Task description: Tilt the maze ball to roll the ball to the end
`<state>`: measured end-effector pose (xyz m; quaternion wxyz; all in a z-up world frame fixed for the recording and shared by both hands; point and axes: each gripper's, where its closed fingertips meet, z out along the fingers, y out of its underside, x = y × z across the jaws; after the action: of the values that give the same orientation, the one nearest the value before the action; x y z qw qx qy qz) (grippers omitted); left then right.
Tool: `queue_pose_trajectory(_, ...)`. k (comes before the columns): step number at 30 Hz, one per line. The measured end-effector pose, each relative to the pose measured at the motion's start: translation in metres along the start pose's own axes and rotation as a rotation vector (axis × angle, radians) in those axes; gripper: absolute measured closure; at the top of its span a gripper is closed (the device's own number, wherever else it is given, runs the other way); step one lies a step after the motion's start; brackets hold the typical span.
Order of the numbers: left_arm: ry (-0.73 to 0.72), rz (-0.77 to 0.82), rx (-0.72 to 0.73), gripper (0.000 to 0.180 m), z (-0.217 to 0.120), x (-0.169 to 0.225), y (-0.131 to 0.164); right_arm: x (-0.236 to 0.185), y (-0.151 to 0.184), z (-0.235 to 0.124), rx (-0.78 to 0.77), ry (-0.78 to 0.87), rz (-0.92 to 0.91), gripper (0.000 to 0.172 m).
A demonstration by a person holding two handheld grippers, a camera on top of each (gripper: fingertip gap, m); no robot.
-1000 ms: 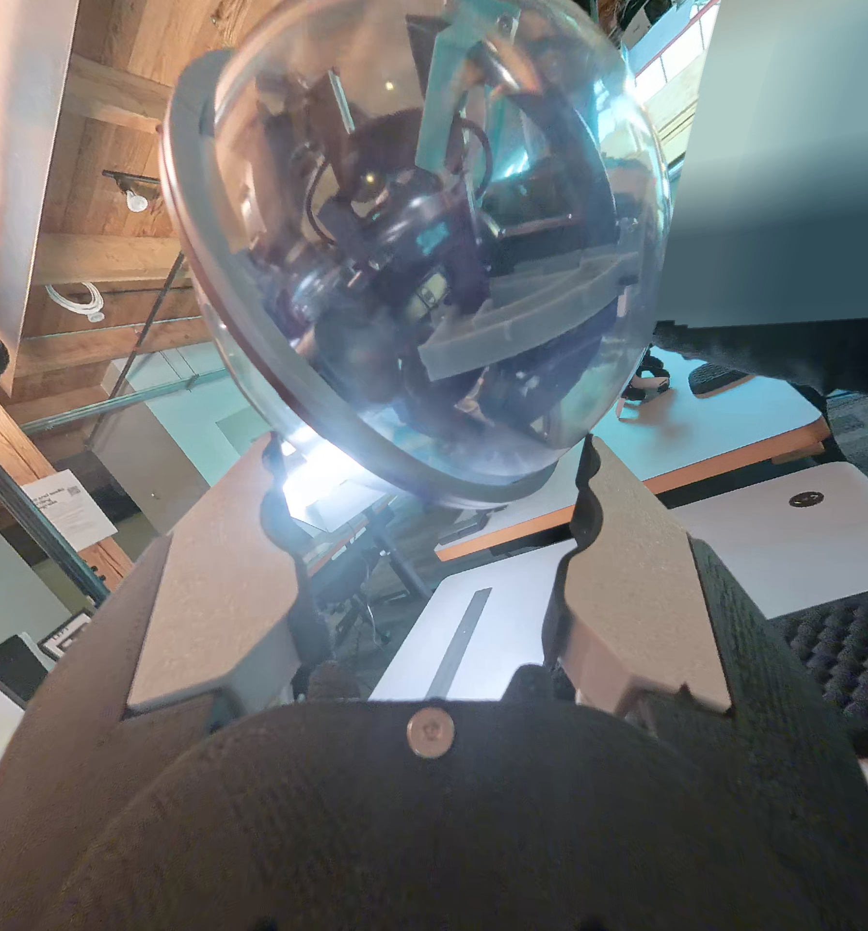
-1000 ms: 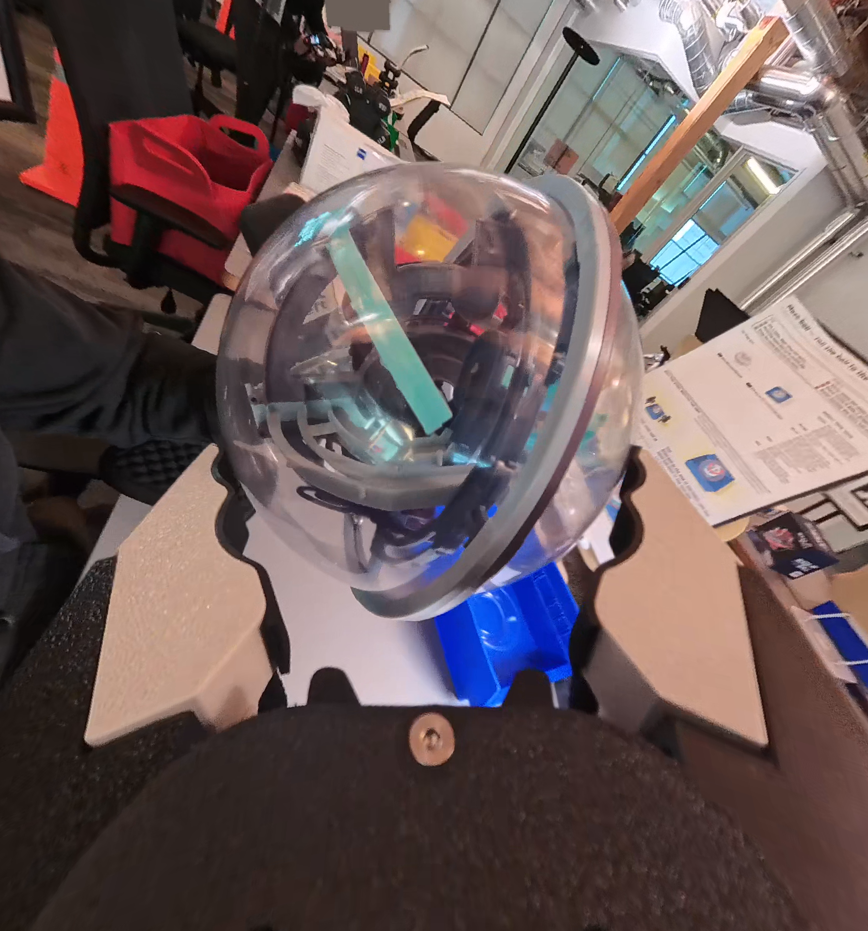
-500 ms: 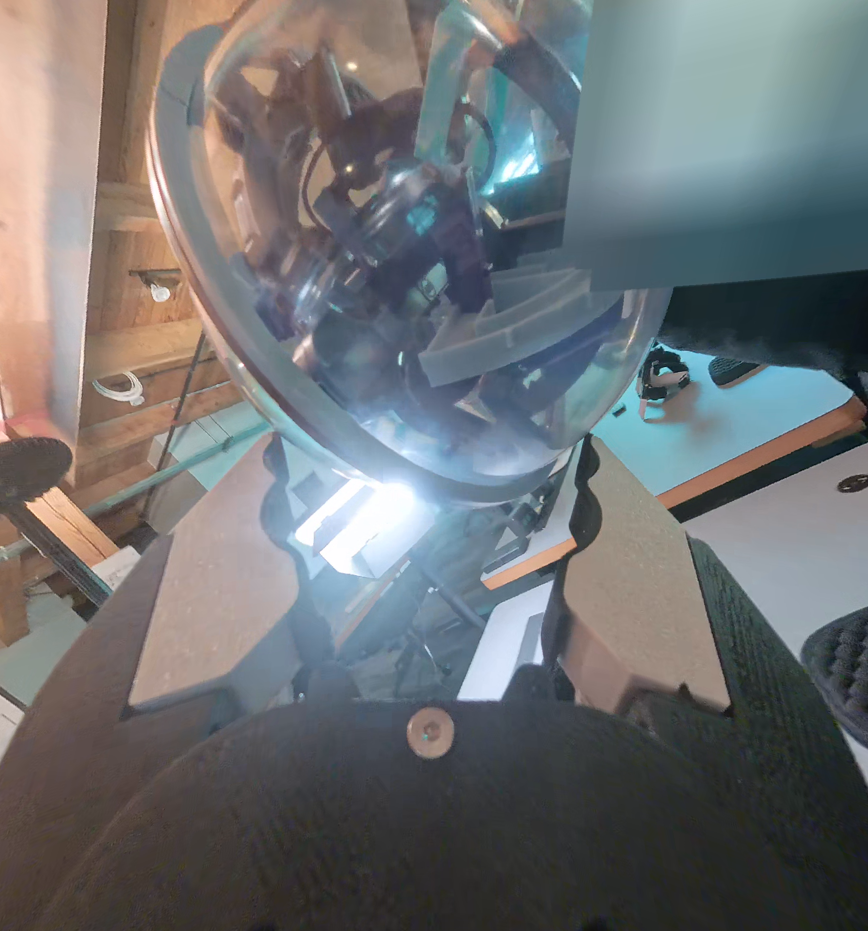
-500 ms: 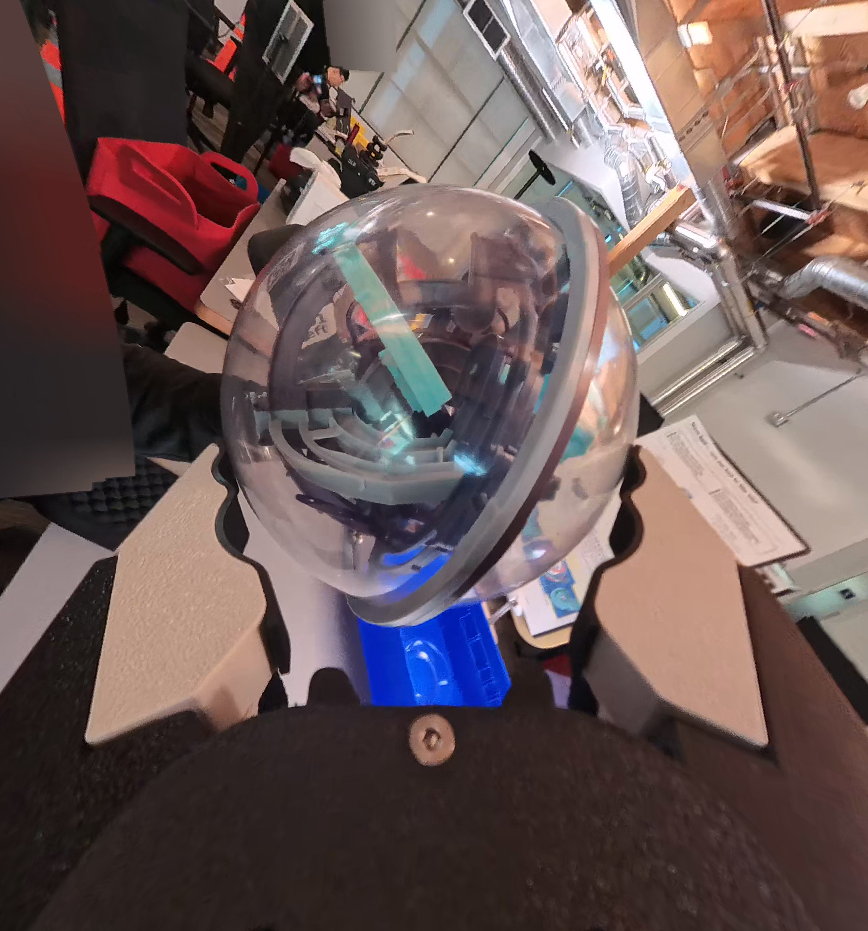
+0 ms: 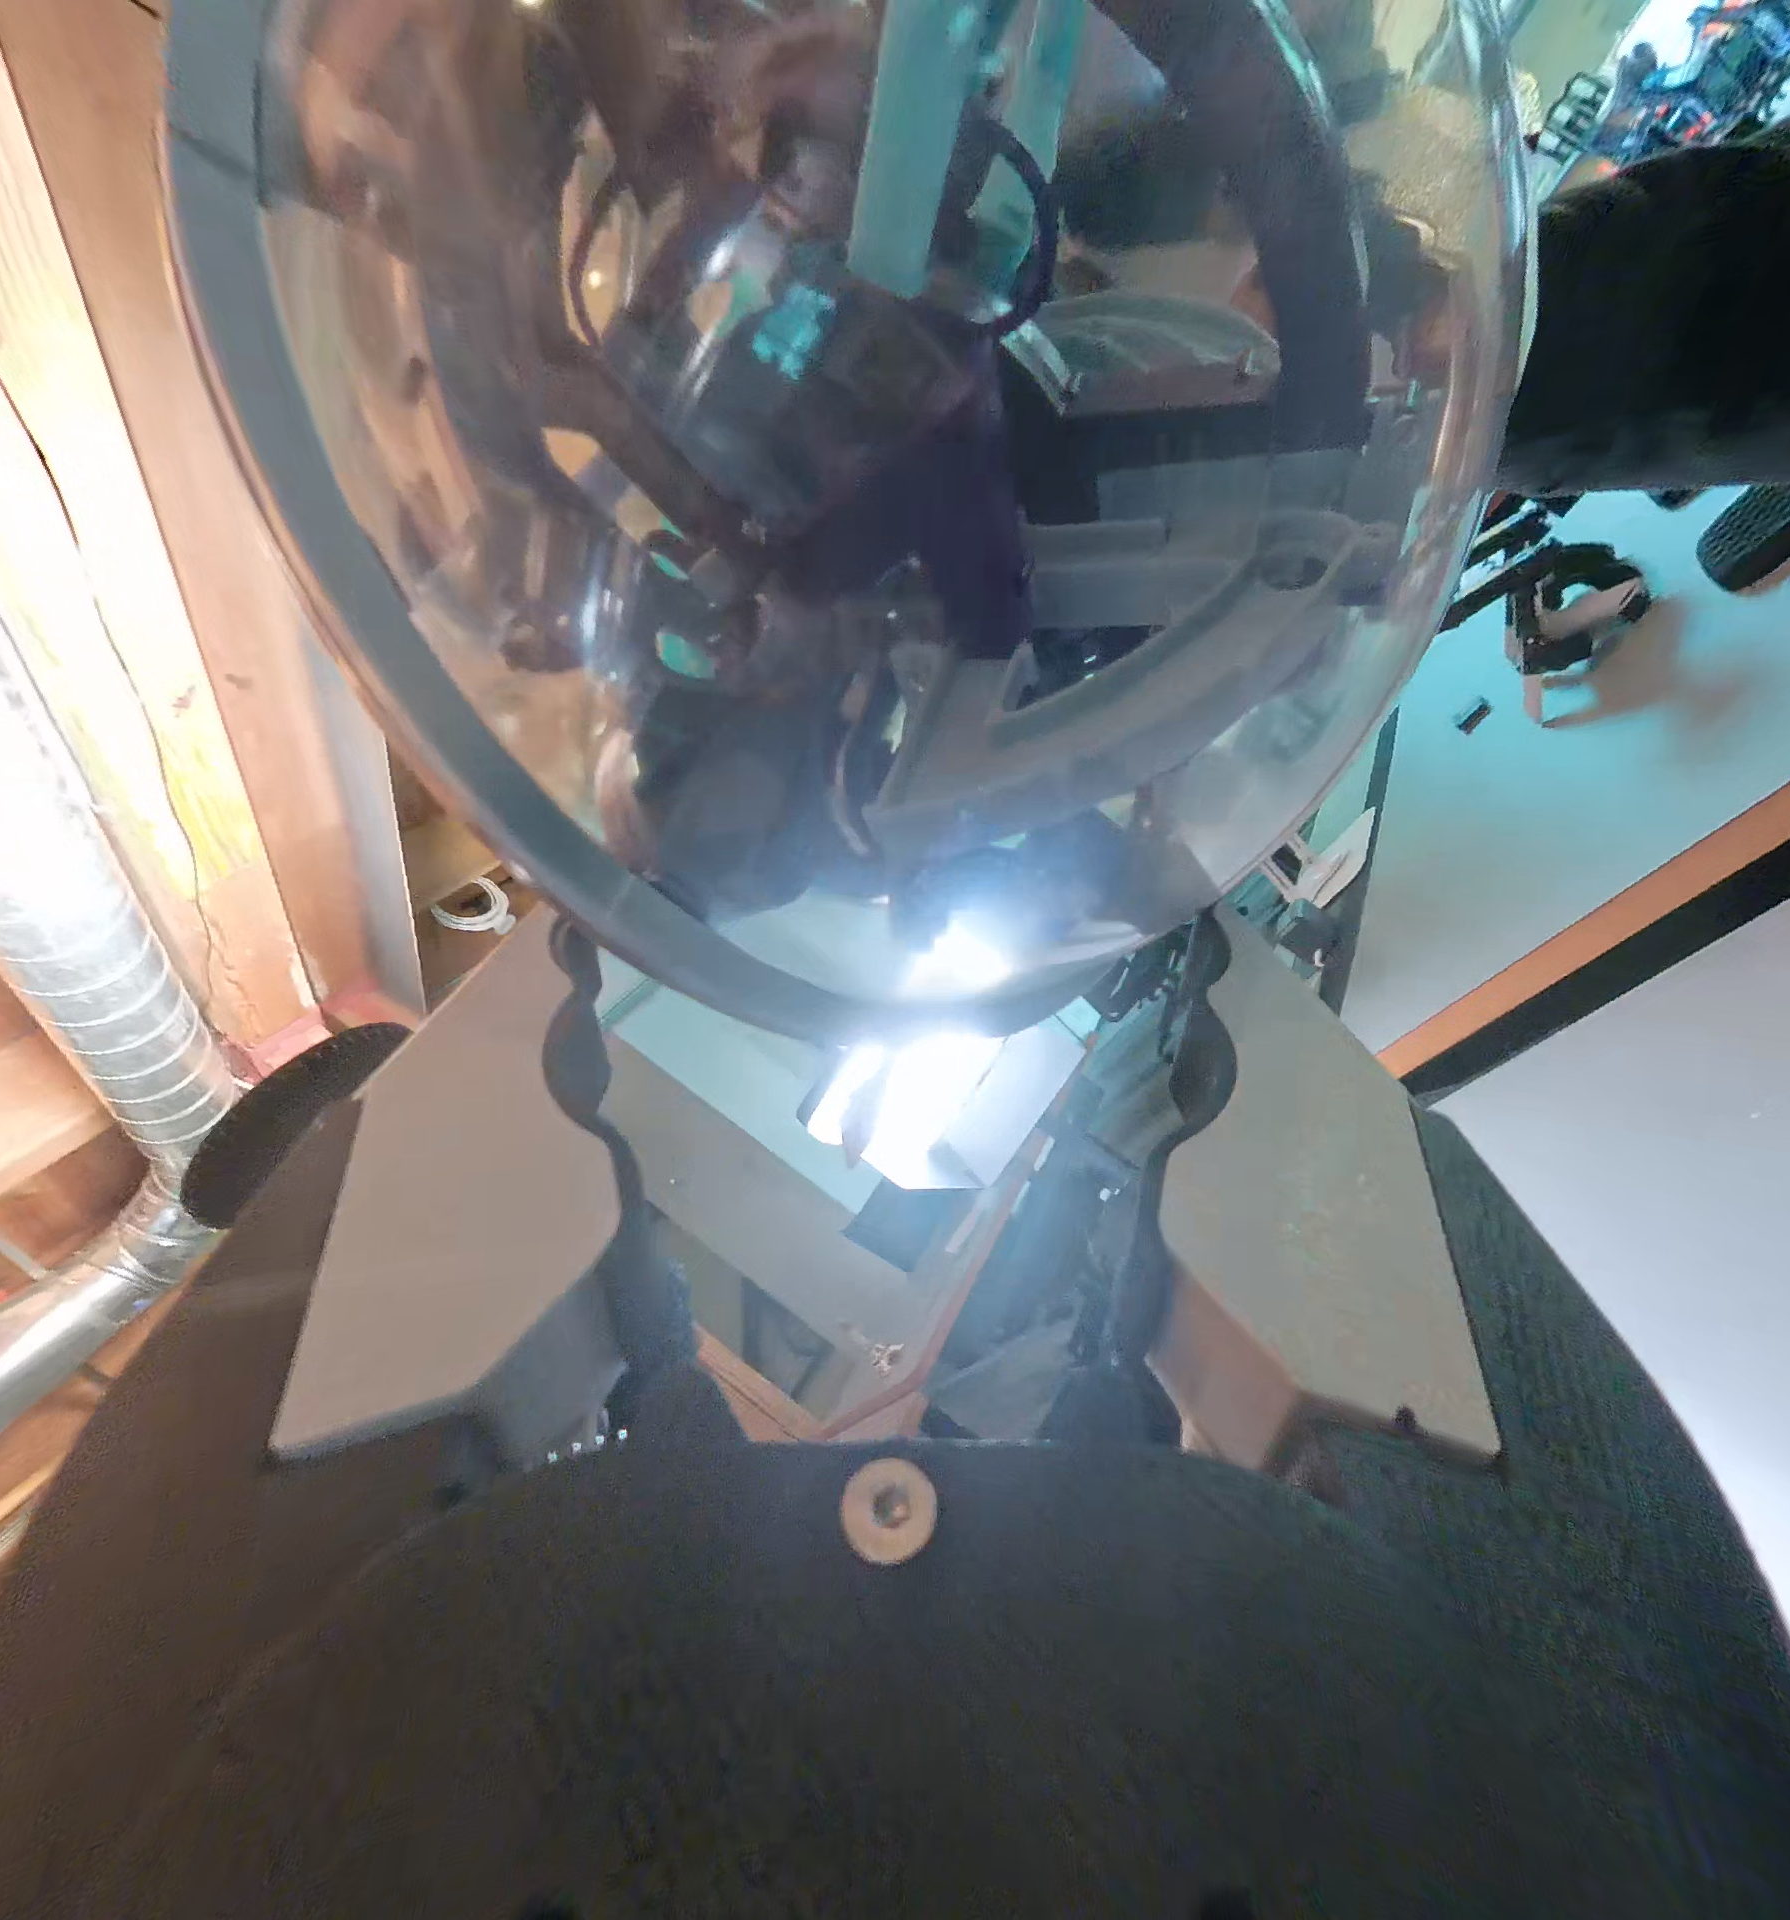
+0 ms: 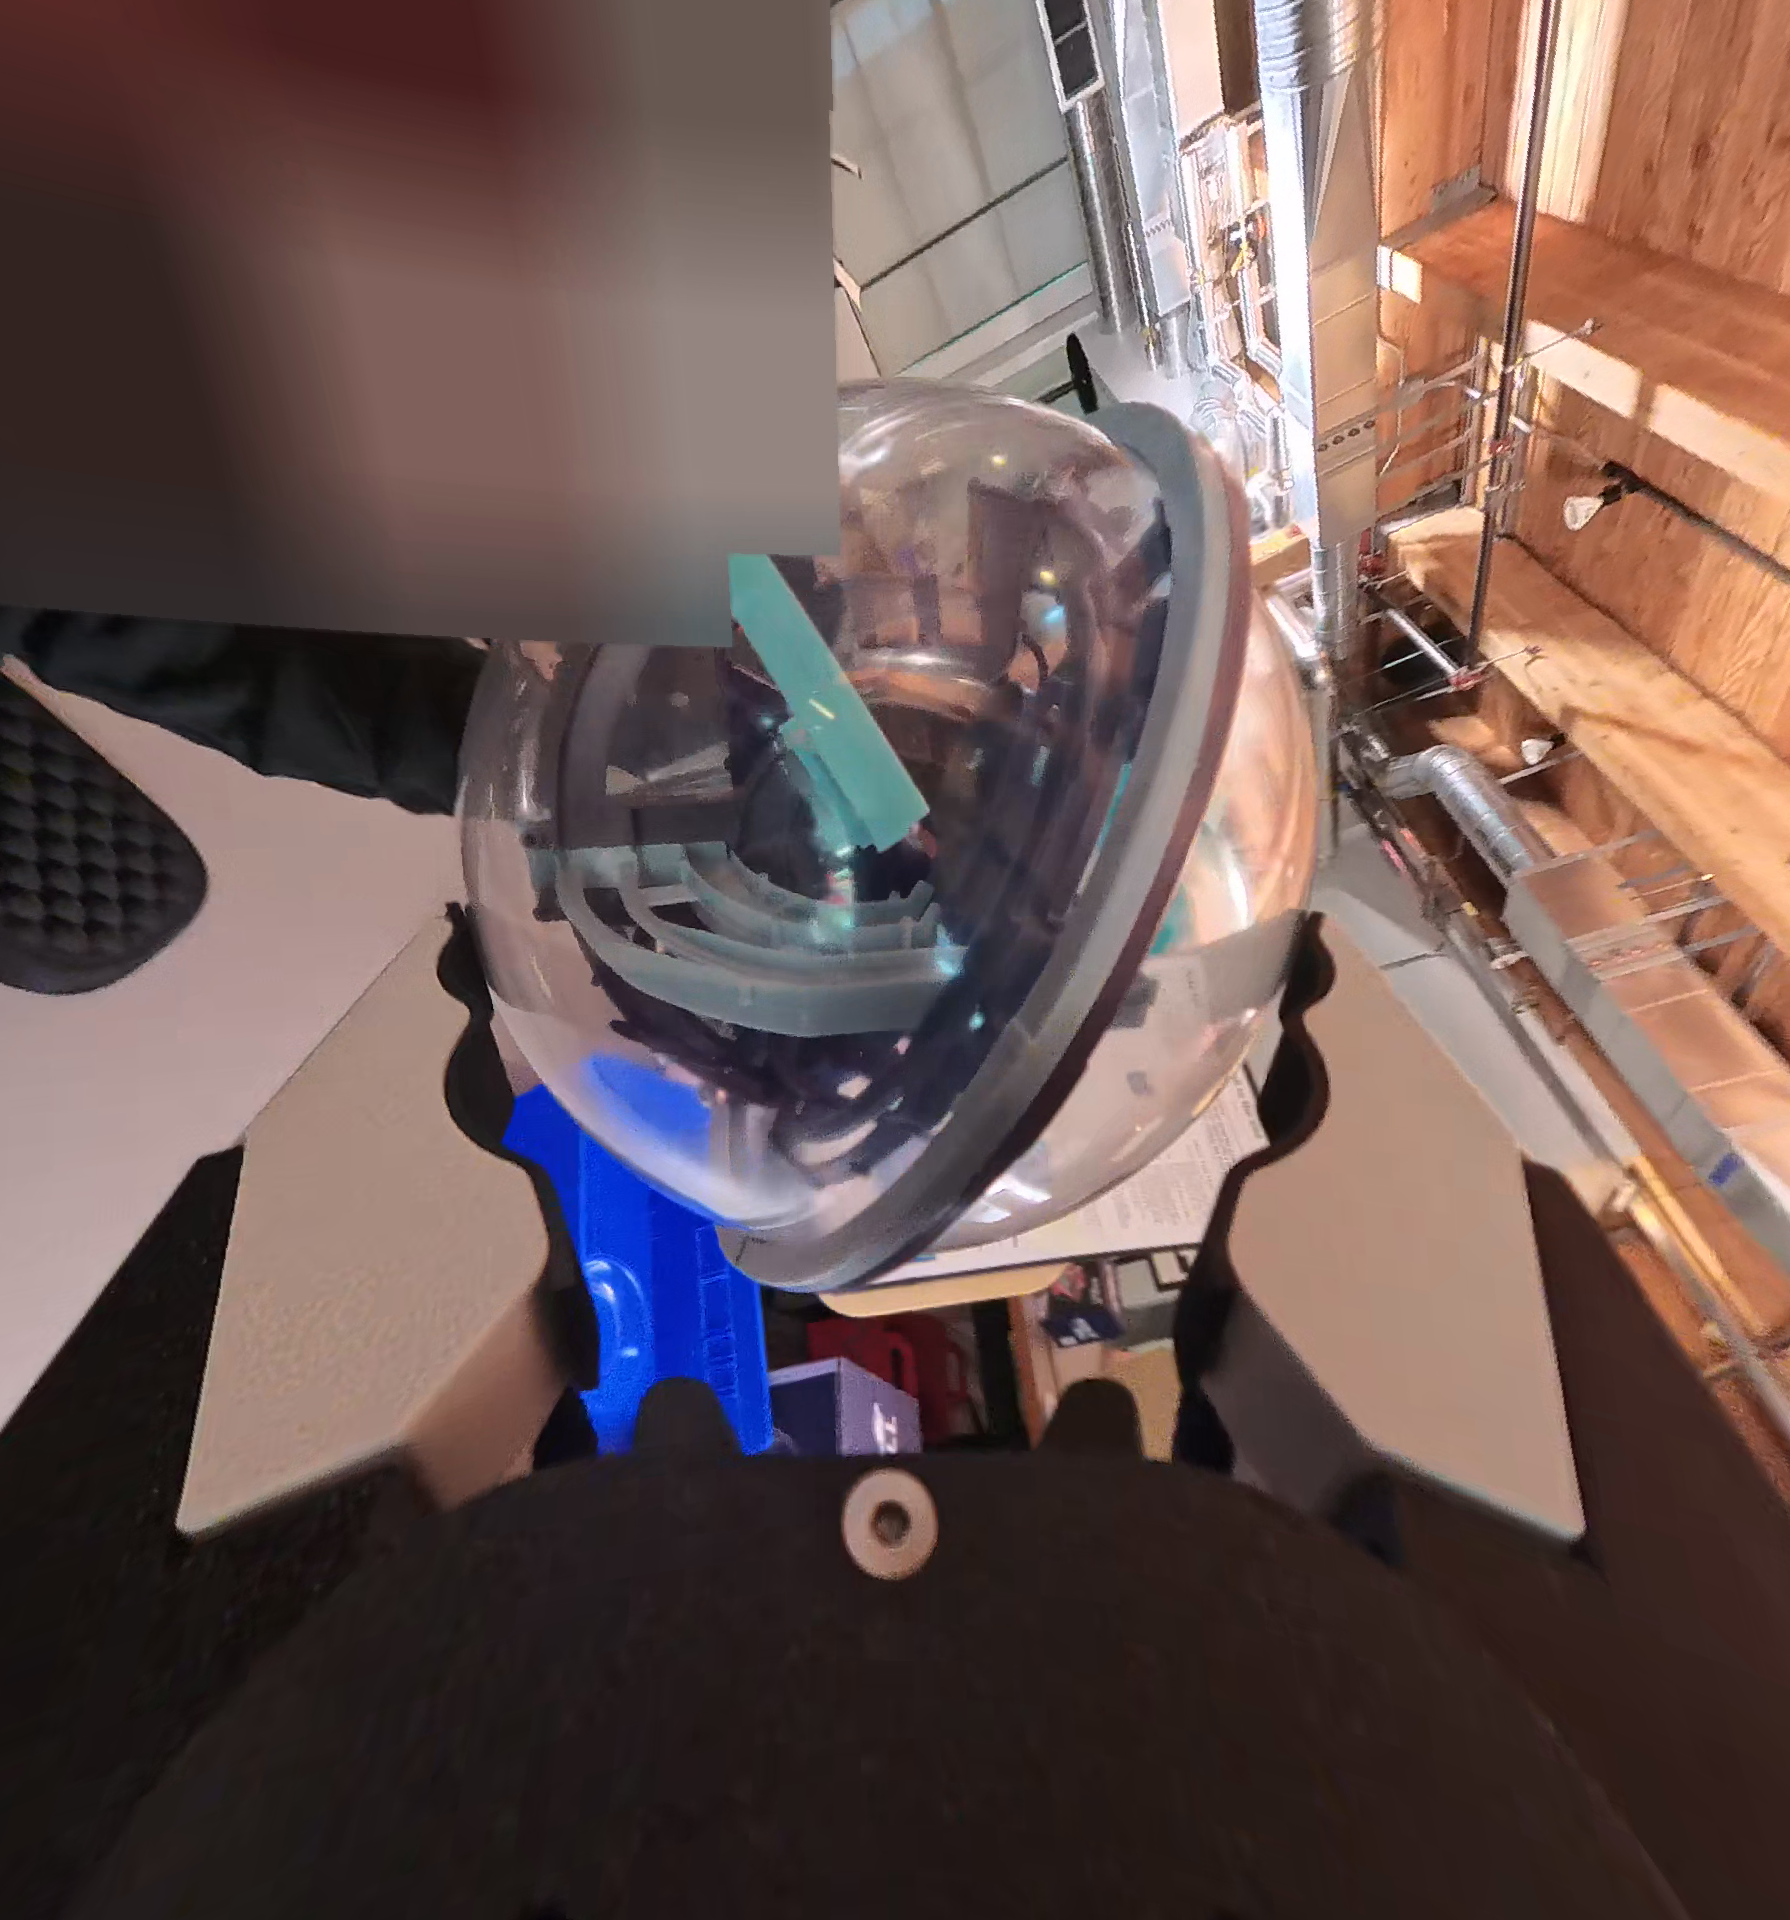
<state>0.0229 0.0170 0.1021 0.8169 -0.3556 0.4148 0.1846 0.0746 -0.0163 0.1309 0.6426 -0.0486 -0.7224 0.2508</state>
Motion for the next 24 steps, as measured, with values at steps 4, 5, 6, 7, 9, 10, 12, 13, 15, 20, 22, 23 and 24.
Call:
queue_pose_trajectory(4, 0.024, 0.04, 0.0, 0.071, -0.002, 0.0, -0.007, -0.001, -0.001, -0.004, 0.05, 0.024, 0.008, 0.026)
queue_pose_trajectory(5, 0.034, 0.044, -0.01, 0.071, -0.002, 0.0, -0.007, 0.0, 0.001, -0.006, 0.063, 0.028, 0.026, 0.026)
queue_pose_trajectory(6, 0.042, 0.048, -0.016, 0.071, -0.002, 0.0, -0.007, 0.0, 0.004, -0.007, 0.077, 0.031, 0.045, 0.026)
queue_pose_trajectory(7, 0.051, 0.045, -0.022, 0.071, -0.002, 0.0, -0.008, 0.001, 0.005, -0.007, 0.091, 0.033, 0.067, 0.026)
queue_pose_trajectory(9, 0.069, 0.012, -0.036, 0.071, -0.002, 0.0, -0.007, 0.002, 0.005, -0.007, 0.111, 0.036, 0.11, 0.026)
queue_pose_trajectory(10, 0.073, -0.007, -0.044, 0.071, -0.002, 0.0, -0.006, 0.003, 0.005, -0.007, 0.112, 0.036, 0.125, 0.026)
queue_pose_trajectory(12, 0.073, -0.042, -0.054, 0.071, -0.002, -0.001, -0.005, 0.006, 0.003, -0.005, 0.112, 0.032, 0.143, 0.026)
queue_pose_trajectory(13, 0.072, -0.058, -0.053, 0.072, -0.002, -0.001, -0.005, 0.007, 0.001, -0.004, 0.113, 0.03, 0.151, 0.026)
queue_pose_trajectory(15, 0.069, -0.085, -0.052, 0.071, -0.002, -0.002, -0.006, 0.009, -0.002, -0.003, 0.115, 0.026, 0.163, 0.026)
queue_pose_trajectory(20, 0.066, -0.114, -0.041, 0.072, -0.002, -0.004, -0.011, 0.012, -0.008, -0.003, 0.11, 0.018, 0.181, 0.026)
queue_pose_trajectory(22, 0.069, -0.129, -0.044, 0.072, -0.002, -0.004, -0.012, 0.013, -0.009, -0.003, 0.109, 0.017, 0.193, 0.026)
queue_pose_trajectory(23, 0.069, -0.134, -0.045, 0.072, -0.002, -0.004, -0.012, 0.013, -0.009, -0.003, 0.11, 0.017, 0.198, 0.026)
queue_pose_trajectory(24, 0.069, -0.138, -0.048, 0.072, -0.002, -0.003, -0.012, 0.013, -0.009, -0.003, 0.11, 0.016, 0.203, 0.026)
